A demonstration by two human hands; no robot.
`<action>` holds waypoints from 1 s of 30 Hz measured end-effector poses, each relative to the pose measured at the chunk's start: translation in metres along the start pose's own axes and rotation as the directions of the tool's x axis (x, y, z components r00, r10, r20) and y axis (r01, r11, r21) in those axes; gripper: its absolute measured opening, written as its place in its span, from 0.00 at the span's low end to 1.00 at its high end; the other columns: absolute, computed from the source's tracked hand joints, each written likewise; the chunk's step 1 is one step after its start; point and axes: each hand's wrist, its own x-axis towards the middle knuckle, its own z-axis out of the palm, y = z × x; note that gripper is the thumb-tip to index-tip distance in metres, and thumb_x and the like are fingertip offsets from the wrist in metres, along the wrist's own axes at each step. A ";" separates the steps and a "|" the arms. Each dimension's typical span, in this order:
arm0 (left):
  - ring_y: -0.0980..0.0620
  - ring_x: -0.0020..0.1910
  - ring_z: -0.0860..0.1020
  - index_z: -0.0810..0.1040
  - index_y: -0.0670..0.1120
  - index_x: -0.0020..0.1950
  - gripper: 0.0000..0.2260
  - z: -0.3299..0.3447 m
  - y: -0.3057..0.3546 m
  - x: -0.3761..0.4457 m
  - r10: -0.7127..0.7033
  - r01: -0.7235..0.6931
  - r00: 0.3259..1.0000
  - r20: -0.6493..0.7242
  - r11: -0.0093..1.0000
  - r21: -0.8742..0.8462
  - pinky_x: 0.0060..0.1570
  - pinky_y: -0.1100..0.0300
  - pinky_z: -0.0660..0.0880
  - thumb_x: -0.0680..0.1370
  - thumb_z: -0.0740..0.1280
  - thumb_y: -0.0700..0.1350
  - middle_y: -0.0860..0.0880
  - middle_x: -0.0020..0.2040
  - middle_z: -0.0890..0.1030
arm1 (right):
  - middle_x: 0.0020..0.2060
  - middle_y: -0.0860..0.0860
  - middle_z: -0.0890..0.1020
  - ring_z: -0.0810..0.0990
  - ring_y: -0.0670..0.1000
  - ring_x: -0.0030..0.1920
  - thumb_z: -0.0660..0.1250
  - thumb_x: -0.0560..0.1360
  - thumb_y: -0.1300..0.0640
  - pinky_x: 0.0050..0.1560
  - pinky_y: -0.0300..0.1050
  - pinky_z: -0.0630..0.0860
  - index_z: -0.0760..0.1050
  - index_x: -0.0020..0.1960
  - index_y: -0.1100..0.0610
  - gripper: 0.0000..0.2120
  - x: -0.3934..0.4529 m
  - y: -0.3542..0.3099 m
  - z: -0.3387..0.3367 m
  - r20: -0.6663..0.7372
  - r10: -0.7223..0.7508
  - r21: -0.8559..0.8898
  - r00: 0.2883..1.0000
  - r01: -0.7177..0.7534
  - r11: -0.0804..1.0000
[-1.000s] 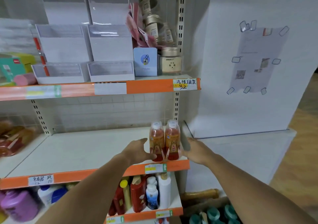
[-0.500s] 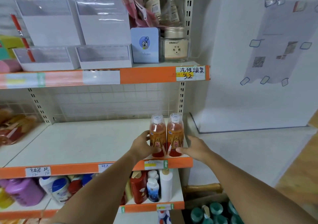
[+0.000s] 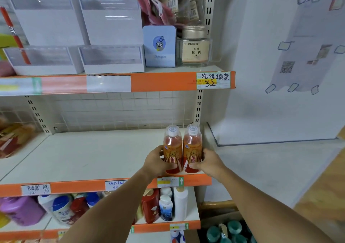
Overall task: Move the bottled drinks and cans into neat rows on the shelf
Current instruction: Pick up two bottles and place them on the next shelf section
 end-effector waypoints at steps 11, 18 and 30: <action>0.52 0.58 0.80 0.77 0.48 0.64 0.30 0.000 0.001 0.007 -0.015 0.015 1.000 0.025 1.000 -0.005 0.58 0.56 0.79 0.65 0.80 0.34 0.51 0.57 0.82 | 0.54 0.44 0.83 0.81 0.47 0.56 0.81 0.66 0.56 0.58 0.48 0.78 0.75 0.63 0.50 0.29 0.008 0.009 0.005 0.008 -0.011 0.006 1.000 0.011 1.000; 0.53 0.52 0.82 0.80 0.47 0.59 0.25 0.003 0.005 0.008 -0.042 0.042 0.999 -0.019 0.999 0.020 0.52 0.58 0.80 0.65 0.81 0.36 0.52 0.51 0.84 | 0.46 0.39 0.80 0.79 0.41 0.48 0.80 0.67 0.54 0.45 0.37 0.75 0.74 0.56 0.44 0.23 0.011 0.011 0.004 0.009 -0.031 -0.006 0.999 0.031 1.000; 0.58 0.47 0.81 0.81 0.50 0.55 0.22 0.003 0.012 0.000 -0.030 0.037 0.996 -0.079 0.995 0.090 0.47 0.64 0.79 0.64 0.82 0.37 0.55 0.47 0.84 | 0.49 0.44 0.84 0.83 0.48 0.53 0.80 0.67 0.57 0.57 0.50 0.80 0.78 0.57 0.50 0.21 0.017 0.009 0.001 -0.011 -0.041 0.008 0.999 0.041 0.999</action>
